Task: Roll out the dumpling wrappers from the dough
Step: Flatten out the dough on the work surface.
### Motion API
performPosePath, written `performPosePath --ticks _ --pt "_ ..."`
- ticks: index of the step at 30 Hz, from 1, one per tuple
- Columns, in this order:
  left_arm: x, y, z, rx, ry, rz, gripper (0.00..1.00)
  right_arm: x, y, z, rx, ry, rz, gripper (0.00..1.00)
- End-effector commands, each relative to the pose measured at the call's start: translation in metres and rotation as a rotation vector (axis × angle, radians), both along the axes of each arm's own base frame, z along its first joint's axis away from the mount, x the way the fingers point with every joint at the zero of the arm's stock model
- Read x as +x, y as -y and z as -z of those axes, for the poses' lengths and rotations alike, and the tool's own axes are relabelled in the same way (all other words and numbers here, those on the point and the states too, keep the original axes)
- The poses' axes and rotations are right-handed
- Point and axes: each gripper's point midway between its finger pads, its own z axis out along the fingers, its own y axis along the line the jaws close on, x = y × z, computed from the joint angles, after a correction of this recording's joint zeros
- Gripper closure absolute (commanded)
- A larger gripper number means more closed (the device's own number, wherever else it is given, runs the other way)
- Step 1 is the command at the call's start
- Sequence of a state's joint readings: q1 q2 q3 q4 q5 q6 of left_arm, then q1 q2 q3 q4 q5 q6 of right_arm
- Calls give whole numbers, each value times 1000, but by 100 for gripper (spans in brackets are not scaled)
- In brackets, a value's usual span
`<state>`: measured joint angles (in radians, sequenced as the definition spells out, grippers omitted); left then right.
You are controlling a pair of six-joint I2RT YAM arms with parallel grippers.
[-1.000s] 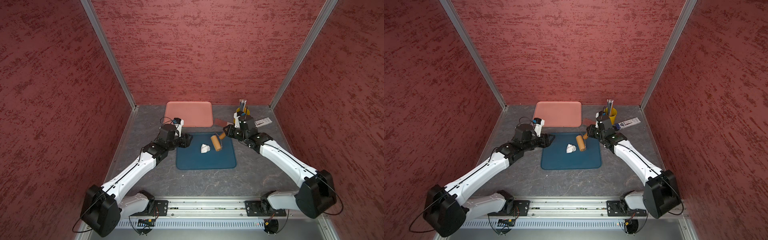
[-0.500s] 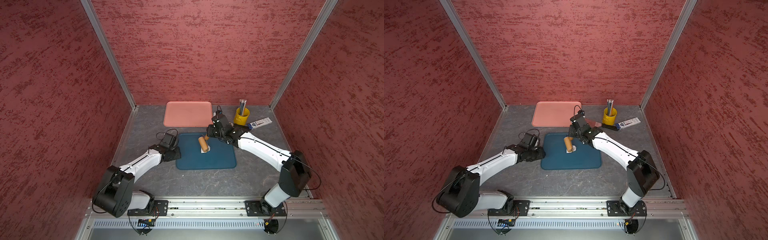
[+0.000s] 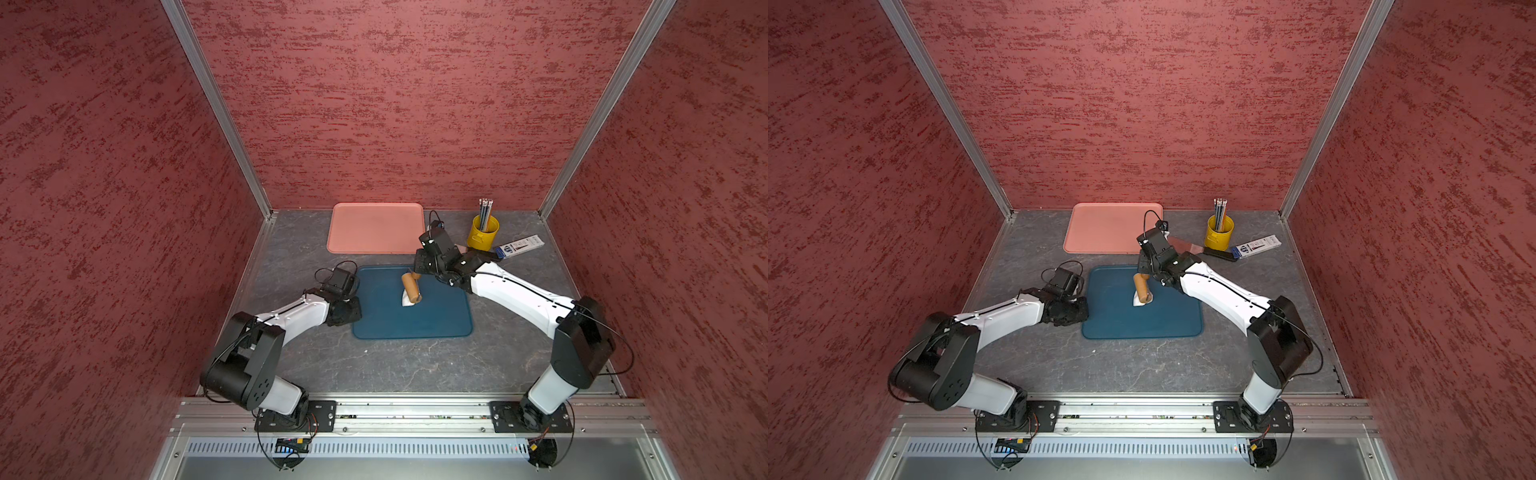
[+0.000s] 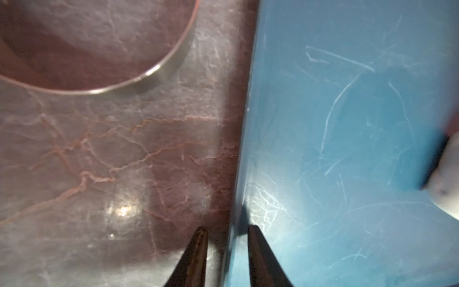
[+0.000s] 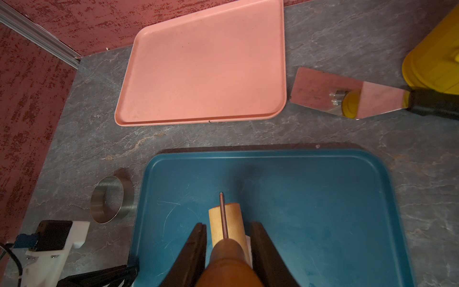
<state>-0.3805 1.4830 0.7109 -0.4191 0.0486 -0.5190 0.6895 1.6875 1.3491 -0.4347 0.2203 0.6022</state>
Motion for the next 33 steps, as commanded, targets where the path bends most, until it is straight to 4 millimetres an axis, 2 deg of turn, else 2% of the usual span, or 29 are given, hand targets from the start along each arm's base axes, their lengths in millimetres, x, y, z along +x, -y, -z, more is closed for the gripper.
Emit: performPosePath --ticks 1,5,8,11,12,16,17,19,21,23,24,25,26,28,30,32,33 --pt "7 1 -2 17 24 -2 75 -14 -1 39 -83 -81 -31 100" --pt "5 7 1 28 21 14 83 -21 -4 56 -105 -127 -29 100" --pt "3 7 3 44 18 14 91 -20 16 68 -202 -129 -19 100" --pt "-1 9 3 70 19 26 95 -19 38 72 -292 -132 1 100" --pt "-1 10 3 75 22 24 97 -19 38 72 -287 -128 -1 100" --pt "0 14 6 80 19 18 100 -37 -5 88 -251 -166 -81 100" --pt "0 11 6 91 20 6 100 -40 -9 93 -229 -183 -80 100" --pt "0 8 3 91 34 -12 100 -36 7 99 -190 -208 -30 100" --pt "-2 5 1 92 44 -23 100 -28 39 99 -173 -221 35 100" --pt "-2 6 0 84 48 -20 100 -21 62 90 -228 -179 66 100" --pt "-1 10 1 71 49 -10 100 -20 63 86 -262 -158 50 100" --pt "0 14 1 56 51 0 100 -22 55 84 -270 -156 25 100" --pt "1 18 1 48 55 7 100 -25 44 84 -260 -160 -2 100" --pt "4 24 -2 45 70 14 100 -37 9 92 -186 -183 -70 100" --pt "6 26 -7 39 92 6 100 -47 -9 103 -138 -216 -90 100" --pt "6 24 -9 35 99 -7 100 -48 -2 109 -156 -229 -63 100" --pt "5 20 -8 48 95 -18 100 -43 15 109 -190 -218 -24 100"
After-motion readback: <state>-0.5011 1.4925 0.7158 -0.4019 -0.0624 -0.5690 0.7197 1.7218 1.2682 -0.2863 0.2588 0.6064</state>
